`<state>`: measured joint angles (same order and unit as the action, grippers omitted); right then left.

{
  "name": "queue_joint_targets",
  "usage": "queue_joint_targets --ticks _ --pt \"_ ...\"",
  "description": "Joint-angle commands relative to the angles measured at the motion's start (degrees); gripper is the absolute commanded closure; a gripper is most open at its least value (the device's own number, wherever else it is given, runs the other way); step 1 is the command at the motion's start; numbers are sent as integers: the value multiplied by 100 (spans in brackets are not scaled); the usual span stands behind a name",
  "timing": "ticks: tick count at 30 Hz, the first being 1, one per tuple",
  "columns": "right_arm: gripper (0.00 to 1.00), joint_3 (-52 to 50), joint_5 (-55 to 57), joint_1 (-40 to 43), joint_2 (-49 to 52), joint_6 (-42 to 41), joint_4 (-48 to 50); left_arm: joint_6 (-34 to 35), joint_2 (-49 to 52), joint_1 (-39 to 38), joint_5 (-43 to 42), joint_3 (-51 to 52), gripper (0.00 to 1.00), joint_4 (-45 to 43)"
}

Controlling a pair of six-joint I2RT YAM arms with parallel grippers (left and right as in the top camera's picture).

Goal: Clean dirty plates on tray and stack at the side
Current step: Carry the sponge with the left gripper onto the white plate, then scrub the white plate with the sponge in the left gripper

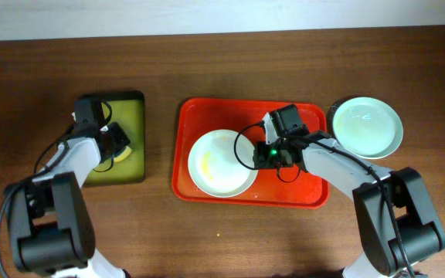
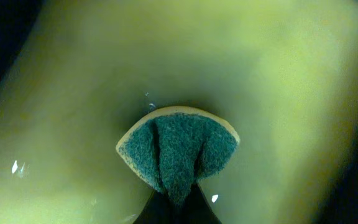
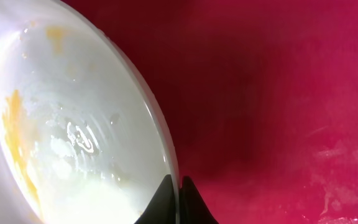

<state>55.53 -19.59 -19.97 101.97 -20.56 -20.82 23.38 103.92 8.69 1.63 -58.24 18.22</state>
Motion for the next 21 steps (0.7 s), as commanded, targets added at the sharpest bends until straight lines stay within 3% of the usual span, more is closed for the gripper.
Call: queue_joint_targets --ticks 1,6,10,13,17,21 --pt "96 -31 24 -22 52 -221 59 -94 -1204 -116 -337 22 100 227" --pt "96 -31 -79 -28 52 59 118 -96 -1792 -625 -1676 22 100 597" --pt "96 -31 -162 -26 52 205 118 -94 -1757 -1451 -1731 24 100 850" --pt "95 -26 -52 -26 52 -140 138 -92 -1735 -2079 -1633 22 100 846" --pt "75 129 -55 -26 50 -140 9 -70 -1735 -2566 -1263 24 100 841" --pt "63 321 -24 -26 50 -140 -236 -66 -1705 -2811 -1228 24 100 811"
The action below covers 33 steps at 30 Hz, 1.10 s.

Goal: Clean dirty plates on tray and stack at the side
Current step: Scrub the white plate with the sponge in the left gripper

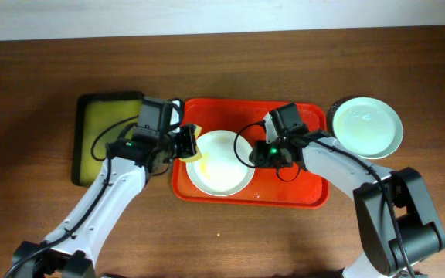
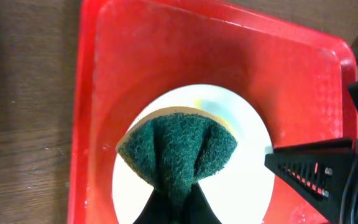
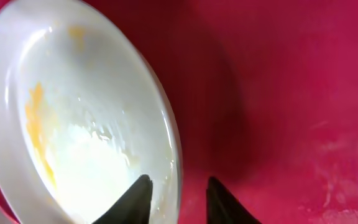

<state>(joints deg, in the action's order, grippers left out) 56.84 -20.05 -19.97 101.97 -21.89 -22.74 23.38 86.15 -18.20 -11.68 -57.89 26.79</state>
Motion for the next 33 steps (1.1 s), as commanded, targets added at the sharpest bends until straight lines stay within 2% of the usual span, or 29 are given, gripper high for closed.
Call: queue_joint_targets --ticks 1,3,5,15,21,28,33 --pt "59 190 83 -26 50 -9 -57 -42 118 -157 103 -11 100 -74" --pt "64 190 260 -26 50 -9 -107 120 245 -170 98 -11 100 -90" --pt "75 190 275 -26 52 -7 -129 190 487 -251 72 -11 100 -122" --pt "78 184 422 -26 402 -4 -111 348 1239 -896 -50 -11 100 -538" --pt "96 184 424 -22 426 -7 -35 404 1456 -909 -52 -11 100 -573" --pt "96 186 422 -20 426 -376 -44 431 1530 -1069 -39 -11 100 -1058" --pt "96 186 422 37 426 -761 -68 1073 1794 -1069 313 -11 100 -1228"
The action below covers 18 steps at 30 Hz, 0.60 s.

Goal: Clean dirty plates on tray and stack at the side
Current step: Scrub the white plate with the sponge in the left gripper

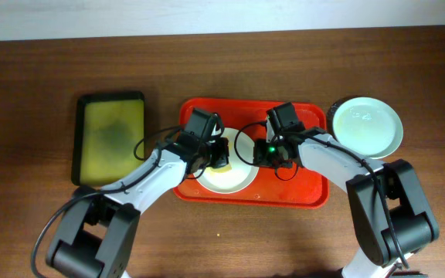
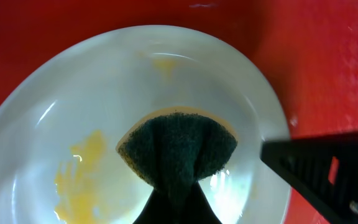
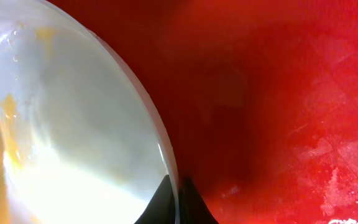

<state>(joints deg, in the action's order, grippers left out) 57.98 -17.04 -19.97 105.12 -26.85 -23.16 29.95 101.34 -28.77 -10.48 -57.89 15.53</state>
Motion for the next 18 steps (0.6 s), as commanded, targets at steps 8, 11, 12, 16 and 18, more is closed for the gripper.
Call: queue_joint_targets --ticks 8,11,12,16,18 --pt "96 74 120 214 111 -256 -175 387 503 -221 173 -15 83 -658" --pt "96 74 120 214 111 -256 -170 382 503 -219 173 -33 83 -688" --pt "96 74 122 214 111 -256 -170 382 503 -221 173 -35 82 -715" --pt "96 74 122 214 111 -232 -170 380 505 -221 173 -35 100 -669" --pt "96 74 122 214 111 -232 -166 382 505 -229 144 -35 100 -643"
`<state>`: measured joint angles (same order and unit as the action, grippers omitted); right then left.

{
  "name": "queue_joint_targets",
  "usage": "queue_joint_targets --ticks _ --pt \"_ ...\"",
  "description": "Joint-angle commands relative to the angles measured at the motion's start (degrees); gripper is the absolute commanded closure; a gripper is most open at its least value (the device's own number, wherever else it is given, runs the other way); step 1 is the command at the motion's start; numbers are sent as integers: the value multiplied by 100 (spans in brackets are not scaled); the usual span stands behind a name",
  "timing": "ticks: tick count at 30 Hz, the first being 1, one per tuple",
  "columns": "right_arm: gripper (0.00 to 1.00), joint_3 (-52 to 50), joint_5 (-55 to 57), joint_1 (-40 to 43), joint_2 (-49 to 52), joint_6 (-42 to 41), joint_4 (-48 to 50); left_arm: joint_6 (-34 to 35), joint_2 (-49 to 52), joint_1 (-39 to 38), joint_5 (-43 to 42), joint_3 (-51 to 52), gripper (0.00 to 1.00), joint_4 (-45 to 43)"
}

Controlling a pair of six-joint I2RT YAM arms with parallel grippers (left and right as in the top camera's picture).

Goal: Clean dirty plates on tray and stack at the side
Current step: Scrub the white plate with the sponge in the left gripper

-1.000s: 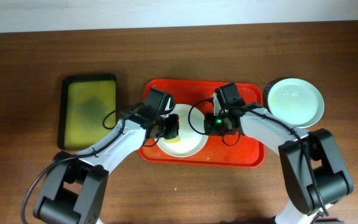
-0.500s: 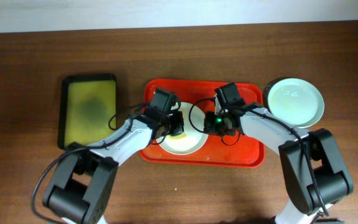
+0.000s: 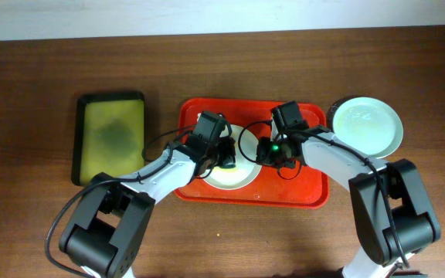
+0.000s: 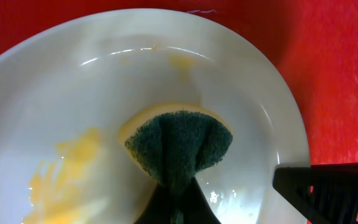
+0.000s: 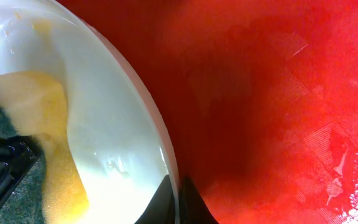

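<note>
A dirty white plate (image 3: 234, 176) with yellow smears lies on the red tray (image 3: 300, 193). My left gripper (image 4: 178, 208) is shut on a green and yellow sponge (image 4: 179, 143), pressed onto the plate's inside (image 4: 73, 93). A yellow smear (image 4: 61, 168) lies left of the sponge. My right gripper (image 5: 178, 198) is shut on the plate's right rim (image 5: 166, 155); the sponge (image 5: 42, 124) shows at the left of that view. A clean white plate (image 3: 368, 127) sits on the table right of the tray.
A black tray with a yellow-green pad (image 3: 113, 137) lies at the left of the wooden table (image 3: 37, 77). Both arms meet over the middle of the red tray.
The left gripper has shifted the sponge slightly across the plate toward its right side. The right gripper still clamps the rim; the sponge now shows in the right wrist view.
The left gripper held the sponge on the yellow-green pad while the right gripper pinched the plate's rim. Then the sponge hung over the tray and the right jaws stood apart at the rim. Later the sponge sat inside the plate with the rim gripped again, as now.
</note>
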<state>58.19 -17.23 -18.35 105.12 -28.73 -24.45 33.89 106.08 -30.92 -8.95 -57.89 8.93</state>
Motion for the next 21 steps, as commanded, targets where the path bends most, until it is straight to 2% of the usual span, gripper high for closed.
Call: queue_joint_targets --ticks 1,4,7,12,15,17,19,21 --pt "96 52 142 52 111 -44 -22 -11 31 -57 -81 -35 100 17" --pt "96 52 142 52 111 -44 -20 -11 33 -267 -94 -35 100 -11" --pt "96 52 142 52 111 -44 -20 -4 33 -387 481 -33 100 -33" --pt "96 52 142 52 111 -44 -20 -7 306 -382 966 -33 100 -323" --pt "96 52 142 52 111 -35 -24 -9 450 -380 2100 -33 100 -275" --pt "96 52 144 52 111 -26 -24 -376 442 -293 3001 -35 100 -181" --pt "96 52 144 52 111 -26 -24 -706 402 -199 3429 -35 100 -129" --pt "96 52 144 52 111 -24 -24 -723 286 -140 3681 -35 100 15"
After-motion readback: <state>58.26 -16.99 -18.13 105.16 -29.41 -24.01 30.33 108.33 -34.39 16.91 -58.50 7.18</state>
